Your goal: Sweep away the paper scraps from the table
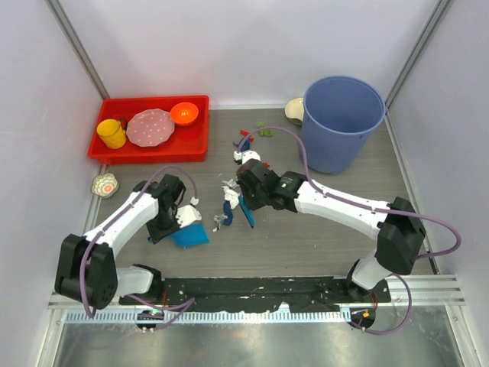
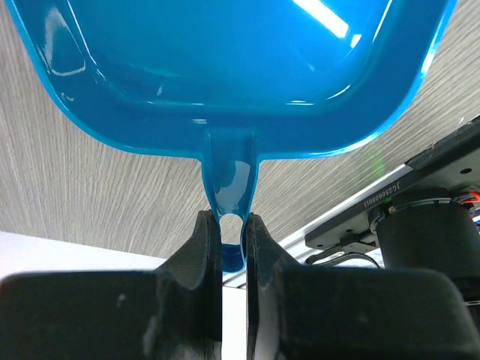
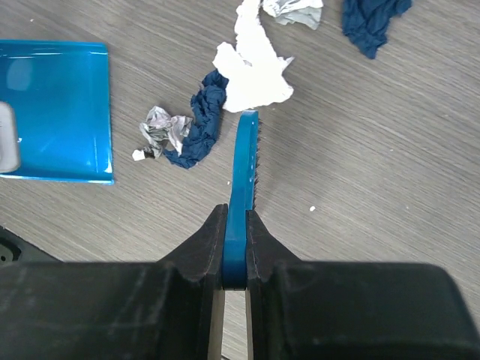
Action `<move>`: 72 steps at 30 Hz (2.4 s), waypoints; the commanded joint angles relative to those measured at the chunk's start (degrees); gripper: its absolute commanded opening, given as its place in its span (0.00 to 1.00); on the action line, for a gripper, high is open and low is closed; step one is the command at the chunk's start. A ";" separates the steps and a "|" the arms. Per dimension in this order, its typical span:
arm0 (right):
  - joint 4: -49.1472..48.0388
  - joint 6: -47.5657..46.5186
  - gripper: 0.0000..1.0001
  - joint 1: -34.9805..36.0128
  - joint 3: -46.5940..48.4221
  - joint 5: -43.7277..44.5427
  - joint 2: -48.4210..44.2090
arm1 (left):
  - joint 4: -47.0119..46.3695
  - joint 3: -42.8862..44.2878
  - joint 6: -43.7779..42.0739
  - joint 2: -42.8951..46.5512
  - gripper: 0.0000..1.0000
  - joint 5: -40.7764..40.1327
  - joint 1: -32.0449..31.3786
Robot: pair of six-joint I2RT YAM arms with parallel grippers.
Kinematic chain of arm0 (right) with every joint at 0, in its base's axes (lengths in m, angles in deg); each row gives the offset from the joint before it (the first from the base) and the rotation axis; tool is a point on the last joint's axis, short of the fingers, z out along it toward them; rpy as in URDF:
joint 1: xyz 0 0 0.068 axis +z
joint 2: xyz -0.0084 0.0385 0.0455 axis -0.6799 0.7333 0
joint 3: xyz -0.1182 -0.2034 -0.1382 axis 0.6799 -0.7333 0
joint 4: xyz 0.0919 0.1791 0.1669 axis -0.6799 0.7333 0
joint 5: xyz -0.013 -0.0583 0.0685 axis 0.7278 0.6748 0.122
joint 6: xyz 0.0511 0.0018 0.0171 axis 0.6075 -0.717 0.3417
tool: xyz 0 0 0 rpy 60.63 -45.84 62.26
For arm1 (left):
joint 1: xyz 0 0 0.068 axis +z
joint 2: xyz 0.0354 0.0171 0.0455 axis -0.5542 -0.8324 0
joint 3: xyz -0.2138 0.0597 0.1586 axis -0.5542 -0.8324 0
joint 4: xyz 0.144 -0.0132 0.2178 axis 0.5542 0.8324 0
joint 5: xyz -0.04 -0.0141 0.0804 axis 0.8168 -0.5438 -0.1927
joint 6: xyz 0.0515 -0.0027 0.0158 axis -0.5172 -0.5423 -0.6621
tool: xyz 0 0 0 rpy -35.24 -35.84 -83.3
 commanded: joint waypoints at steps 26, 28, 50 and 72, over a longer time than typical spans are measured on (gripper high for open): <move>-5.91 -3.53 0.01 7.62 15.25 -4.33 7.55 | -13.37 1.92 8.41 -4.58 0.00 9.79 -4.96; -4.94 -4.14 0.01 7.62 14.64 -1.08 4.66 | -14.08 1.92 8.86 -3.52 0.00 10.85 -4.96; 7.28 -14.41 0.01 -5.55 15.59 9.04 -16.45 | -7.58 17.73 17.38 2.82 0.00 12.79 -4.96; 16.77 -28.93 0.01 -40.88 52.51 -0.27 7.61 | -4.50 31.10 19.58 -1.93 0.00 10.77 -5.58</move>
